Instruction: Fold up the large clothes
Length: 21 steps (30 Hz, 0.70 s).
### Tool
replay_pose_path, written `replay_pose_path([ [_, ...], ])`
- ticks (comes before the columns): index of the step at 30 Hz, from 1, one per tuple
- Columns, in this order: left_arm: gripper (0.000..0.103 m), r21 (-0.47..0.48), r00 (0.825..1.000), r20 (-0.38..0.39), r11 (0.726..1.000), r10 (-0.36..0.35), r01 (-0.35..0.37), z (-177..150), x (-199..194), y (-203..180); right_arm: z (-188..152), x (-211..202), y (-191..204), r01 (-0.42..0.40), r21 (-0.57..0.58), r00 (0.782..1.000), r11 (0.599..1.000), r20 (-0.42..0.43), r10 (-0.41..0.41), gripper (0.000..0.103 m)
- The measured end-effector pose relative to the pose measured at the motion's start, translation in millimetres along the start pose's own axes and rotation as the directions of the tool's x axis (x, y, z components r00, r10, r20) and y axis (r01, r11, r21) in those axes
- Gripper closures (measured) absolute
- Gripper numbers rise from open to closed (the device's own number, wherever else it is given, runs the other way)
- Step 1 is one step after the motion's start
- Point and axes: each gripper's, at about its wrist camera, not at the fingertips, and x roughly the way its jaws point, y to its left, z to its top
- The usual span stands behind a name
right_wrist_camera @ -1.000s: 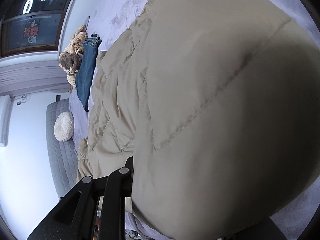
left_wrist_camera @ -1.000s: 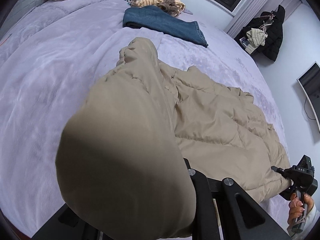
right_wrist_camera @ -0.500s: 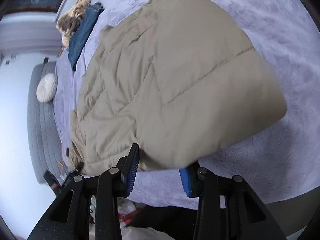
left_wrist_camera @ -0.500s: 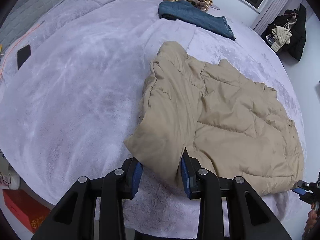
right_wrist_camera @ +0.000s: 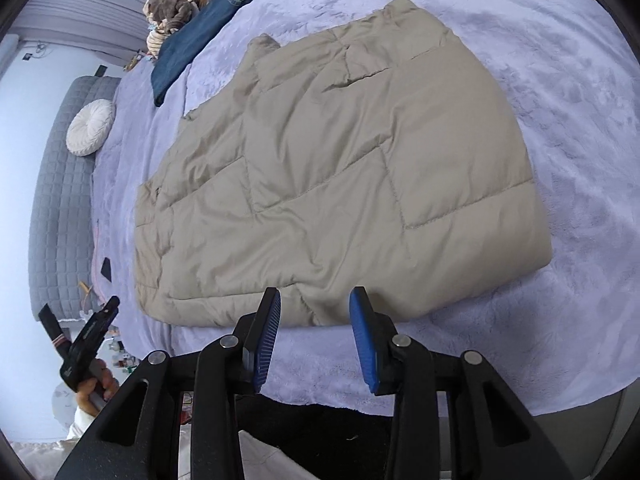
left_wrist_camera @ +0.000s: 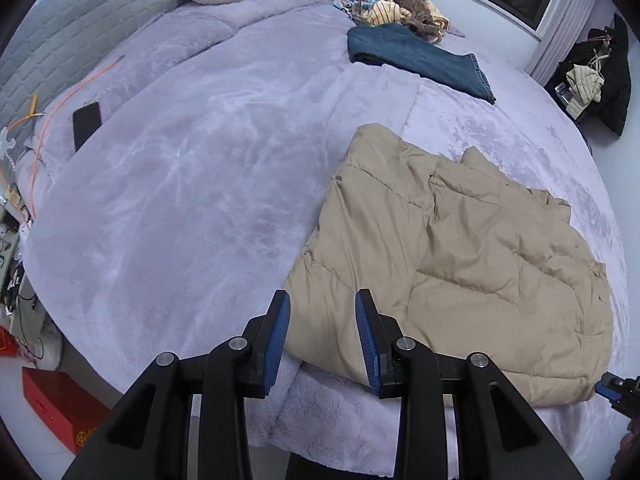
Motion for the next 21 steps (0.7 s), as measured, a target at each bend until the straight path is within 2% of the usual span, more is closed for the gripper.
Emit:
replay_pose_path([
  [5,0.067,0.051,0.996,-0.090,0.999,0.001,0.003,-5,38,-9,6,11,2,0.013,0.033,1.000,0.999,-0.022,-0.013,0.063],
  [11,0.067,0.051,0.977,-0.213,0.999,0.025,-0.014,-17,82,-4,4,6,13,0.047,0.006,0.999,0.999,-0.023,-0.047,0.063],
  [21,0.067,0.049,0.983,-0.182,0.999,0.012,-0.004,-20,42,-11,-8,-8,16,0.039,0.007,0.999,0.999,-0.005,-0.039,0.061],
])
